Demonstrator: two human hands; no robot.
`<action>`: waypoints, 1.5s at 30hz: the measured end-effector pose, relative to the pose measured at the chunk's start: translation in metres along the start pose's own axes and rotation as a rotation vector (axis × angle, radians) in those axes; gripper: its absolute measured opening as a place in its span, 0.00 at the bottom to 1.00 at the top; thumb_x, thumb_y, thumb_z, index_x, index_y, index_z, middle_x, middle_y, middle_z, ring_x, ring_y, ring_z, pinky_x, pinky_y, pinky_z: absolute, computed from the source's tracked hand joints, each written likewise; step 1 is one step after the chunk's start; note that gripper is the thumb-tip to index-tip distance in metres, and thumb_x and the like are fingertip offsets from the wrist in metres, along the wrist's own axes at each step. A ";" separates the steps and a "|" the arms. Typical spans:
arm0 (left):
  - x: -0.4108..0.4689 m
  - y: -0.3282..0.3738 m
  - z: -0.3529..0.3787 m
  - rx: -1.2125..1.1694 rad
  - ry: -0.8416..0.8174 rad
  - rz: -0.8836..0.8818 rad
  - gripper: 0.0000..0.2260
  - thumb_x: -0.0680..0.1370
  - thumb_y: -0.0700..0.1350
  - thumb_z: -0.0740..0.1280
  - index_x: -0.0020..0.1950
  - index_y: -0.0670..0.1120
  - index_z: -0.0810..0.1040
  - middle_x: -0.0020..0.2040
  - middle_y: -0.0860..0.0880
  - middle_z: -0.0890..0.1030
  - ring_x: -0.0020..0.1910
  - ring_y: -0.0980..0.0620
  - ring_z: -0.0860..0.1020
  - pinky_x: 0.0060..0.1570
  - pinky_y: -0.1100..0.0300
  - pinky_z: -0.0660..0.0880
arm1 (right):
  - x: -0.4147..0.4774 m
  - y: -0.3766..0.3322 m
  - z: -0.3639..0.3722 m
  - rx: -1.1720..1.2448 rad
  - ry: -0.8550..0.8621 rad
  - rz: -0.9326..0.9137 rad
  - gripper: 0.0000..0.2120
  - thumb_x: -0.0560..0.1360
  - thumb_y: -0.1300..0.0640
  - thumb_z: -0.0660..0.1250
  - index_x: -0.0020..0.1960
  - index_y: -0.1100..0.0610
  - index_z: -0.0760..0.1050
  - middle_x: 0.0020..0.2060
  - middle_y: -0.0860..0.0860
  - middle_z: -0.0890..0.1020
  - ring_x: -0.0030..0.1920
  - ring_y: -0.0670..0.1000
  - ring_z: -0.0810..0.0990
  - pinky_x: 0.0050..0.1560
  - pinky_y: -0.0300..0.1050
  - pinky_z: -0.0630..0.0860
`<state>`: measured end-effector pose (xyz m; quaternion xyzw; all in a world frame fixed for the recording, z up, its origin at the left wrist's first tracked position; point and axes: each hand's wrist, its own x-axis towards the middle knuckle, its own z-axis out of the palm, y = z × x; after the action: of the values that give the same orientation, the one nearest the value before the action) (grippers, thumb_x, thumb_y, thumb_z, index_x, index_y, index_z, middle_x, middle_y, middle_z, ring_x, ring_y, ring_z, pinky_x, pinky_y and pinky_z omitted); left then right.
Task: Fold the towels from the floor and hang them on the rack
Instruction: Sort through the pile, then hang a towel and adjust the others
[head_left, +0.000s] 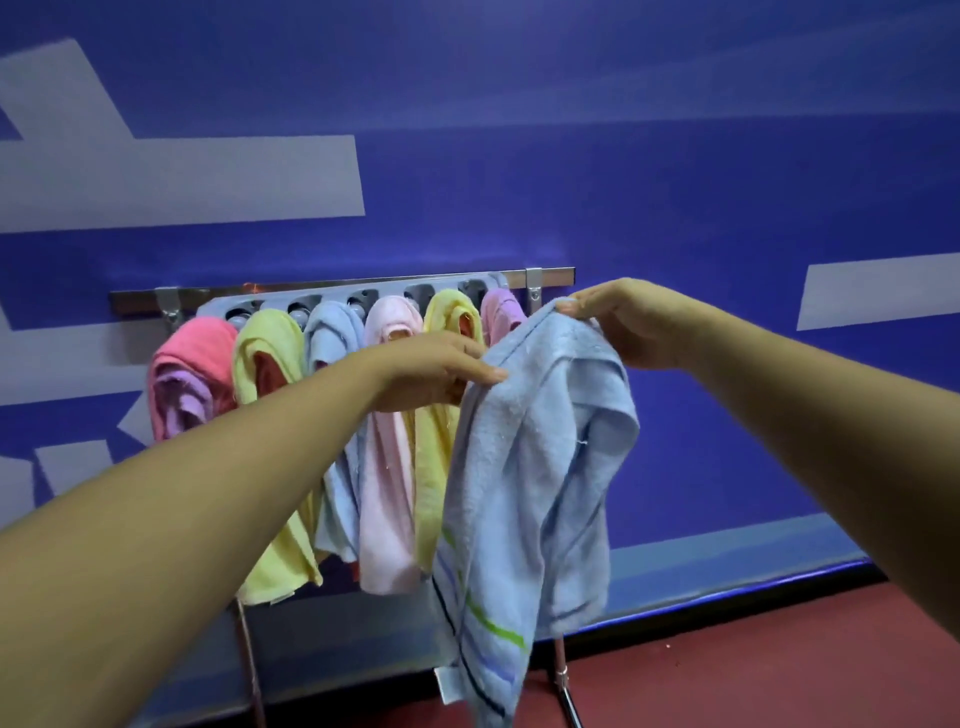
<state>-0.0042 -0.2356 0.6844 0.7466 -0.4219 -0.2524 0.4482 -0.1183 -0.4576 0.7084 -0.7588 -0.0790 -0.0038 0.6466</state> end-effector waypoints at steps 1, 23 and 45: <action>0.008 0.005 -0.002 -0.035 0.055 0.039 0.12 0.78 0.40 0.69 0.59 0.37 0.79 0.54 0.42 0.82 0.52 0.49 0.79 0.53 0.58 0.73 | 0.006 -0.003 -0.007 0.006 -0.009 0.019 0.15 0.81 0.60 0.56 0.62 0.64 0.76 0.52 0.56 0.84 0.52 0.53 0.84 0.52 0.45 0.80; 0.142 0.020 -0.071 1.170 0.418 -0.031 0.17 0.77 0.45 0.67 0.63 0.41 0.71 0.56 0.42 0.79 0.48 0.44 0.75 0.36 0.54 0.69 | 0.185 0.035 -0.077 -0.077 0.216 0.077 0.11 0.82 0.62 0.56 0.48 0.56 0.76 0.44 0.53 0.82 0.41 0.51 0.83 0.42 0.44 0.80; 0.114 -0.033 0.018 0.380 0.573 0.057 0.37 0.75 0.44 0.64 0.79 0.56 0.48 0.52 0.44 0.76 0.45 0.45 0.78 0.40 0.57 0.72 | 0.140 0.077 -0.031 -0.022 0.483 -0.182 0.26 0.73 0.32 0.63 0.59 0.50 0.78 0.55 0.49 0.82 0.52 0.51 0.80 0.52 0.50 0.75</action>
<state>0.0539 -0.3331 0.6468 0.8452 -0.3391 0.0632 0.4082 0.0328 -0.4834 0.6527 -0.7328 0.0097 -0.2438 0.6352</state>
